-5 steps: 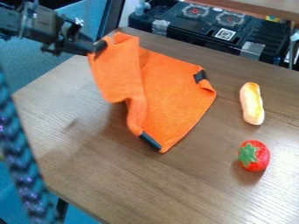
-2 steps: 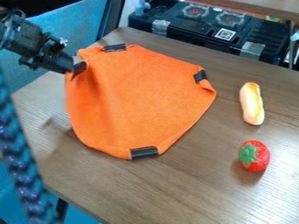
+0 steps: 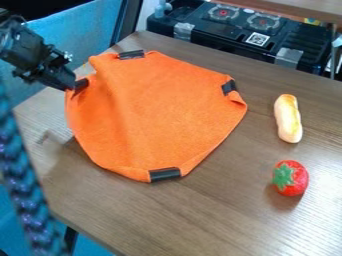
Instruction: Unfold the cloth from top right to bottom left
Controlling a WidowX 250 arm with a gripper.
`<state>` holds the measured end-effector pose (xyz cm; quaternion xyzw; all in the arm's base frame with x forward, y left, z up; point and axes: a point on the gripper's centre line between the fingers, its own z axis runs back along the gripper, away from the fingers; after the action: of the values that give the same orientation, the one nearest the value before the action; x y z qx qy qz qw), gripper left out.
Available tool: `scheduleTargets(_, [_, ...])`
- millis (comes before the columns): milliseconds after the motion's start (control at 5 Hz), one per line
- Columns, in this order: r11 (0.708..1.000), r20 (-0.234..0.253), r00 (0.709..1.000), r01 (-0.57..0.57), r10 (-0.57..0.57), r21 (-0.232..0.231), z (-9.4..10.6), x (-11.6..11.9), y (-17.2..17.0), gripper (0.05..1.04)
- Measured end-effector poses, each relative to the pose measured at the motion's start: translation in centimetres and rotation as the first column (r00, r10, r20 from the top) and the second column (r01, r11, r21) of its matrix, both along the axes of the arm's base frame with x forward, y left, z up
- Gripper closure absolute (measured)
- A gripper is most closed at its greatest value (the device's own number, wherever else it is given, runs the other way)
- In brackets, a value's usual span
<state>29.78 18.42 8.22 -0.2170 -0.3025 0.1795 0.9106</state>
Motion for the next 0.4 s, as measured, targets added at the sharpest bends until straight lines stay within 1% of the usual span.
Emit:
scheduleTargets(200, [0.999,-0.040,0.998,-0.038,0.039,0.013,-0.5,-0.8,1.0,1.034])
scheduleTargets(400, [0.994,-0.077,0.992,-0.099,0.101,0.035,0.7,-1.8,1.2,1.034])
